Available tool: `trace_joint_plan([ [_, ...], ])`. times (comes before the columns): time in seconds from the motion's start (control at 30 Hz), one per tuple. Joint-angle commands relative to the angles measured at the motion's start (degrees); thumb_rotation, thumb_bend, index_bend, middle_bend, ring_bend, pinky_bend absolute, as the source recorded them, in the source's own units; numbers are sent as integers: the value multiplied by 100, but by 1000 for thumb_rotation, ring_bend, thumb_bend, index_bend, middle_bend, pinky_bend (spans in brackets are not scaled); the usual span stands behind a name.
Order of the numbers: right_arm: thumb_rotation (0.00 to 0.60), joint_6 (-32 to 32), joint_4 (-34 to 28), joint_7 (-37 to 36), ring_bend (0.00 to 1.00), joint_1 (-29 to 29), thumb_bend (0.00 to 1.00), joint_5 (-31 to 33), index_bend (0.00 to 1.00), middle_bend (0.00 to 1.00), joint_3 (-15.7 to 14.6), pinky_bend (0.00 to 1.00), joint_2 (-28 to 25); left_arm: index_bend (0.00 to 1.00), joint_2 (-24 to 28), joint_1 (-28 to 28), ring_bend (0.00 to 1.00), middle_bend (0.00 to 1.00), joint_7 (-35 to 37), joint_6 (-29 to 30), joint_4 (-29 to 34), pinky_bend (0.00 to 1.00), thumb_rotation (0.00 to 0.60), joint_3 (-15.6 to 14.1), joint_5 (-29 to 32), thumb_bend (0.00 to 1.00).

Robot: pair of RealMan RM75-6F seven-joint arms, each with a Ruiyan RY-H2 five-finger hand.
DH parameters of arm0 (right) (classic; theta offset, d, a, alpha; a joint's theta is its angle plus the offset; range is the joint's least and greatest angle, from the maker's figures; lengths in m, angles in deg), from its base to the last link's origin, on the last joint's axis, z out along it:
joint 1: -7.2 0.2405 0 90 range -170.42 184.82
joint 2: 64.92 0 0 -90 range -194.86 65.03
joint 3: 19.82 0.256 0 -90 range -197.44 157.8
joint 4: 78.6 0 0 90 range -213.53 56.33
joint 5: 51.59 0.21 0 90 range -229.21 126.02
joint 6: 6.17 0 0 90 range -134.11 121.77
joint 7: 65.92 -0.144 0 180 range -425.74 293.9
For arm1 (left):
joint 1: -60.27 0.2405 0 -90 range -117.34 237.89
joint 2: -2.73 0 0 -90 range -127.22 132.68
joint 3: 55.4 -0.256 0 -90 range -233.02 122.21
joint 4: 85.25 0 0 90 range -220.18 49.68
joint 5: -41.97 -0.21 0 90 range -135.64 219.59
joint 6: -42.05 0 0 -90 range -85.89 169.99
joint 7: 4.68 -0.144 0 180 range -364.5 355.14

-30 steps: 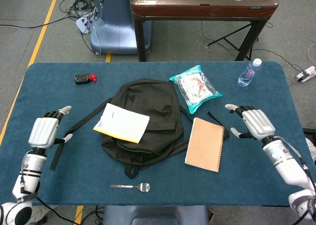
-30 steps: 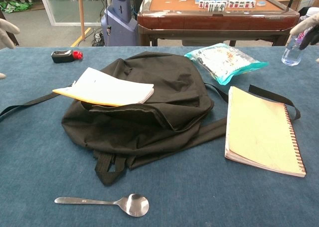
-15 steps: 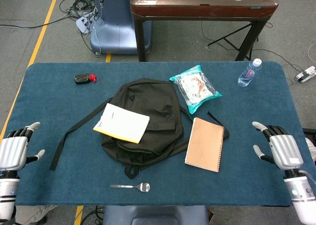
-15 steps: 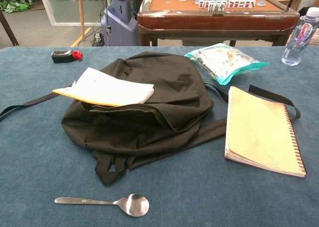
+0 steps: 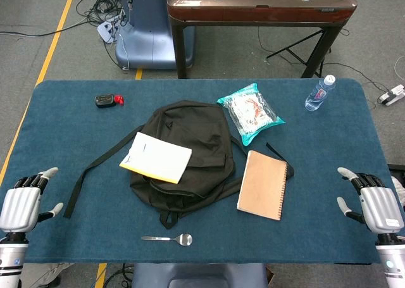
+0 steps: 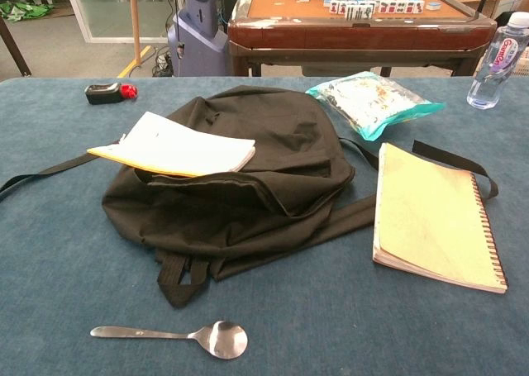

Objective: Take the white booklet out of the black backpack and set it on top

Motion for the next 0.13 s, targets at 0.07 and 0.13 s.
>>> trace_joint_plan([
  [0.07, 600, 35, -2, -33, 257, -11, 313, -5, 210, 335, 29, 245, -24, 244, -127, 11, 308, 294, -48, 56, -59, 263, 600, 78, -79, 169],
  [0.13, 600, 37, -2, -51, 257, -24, 313, -15, 210, 335, 42, 245, -33, 244, -215, 23, 308, 294, -72, 101, -122, 263, 600, 109, -126, 169],
])
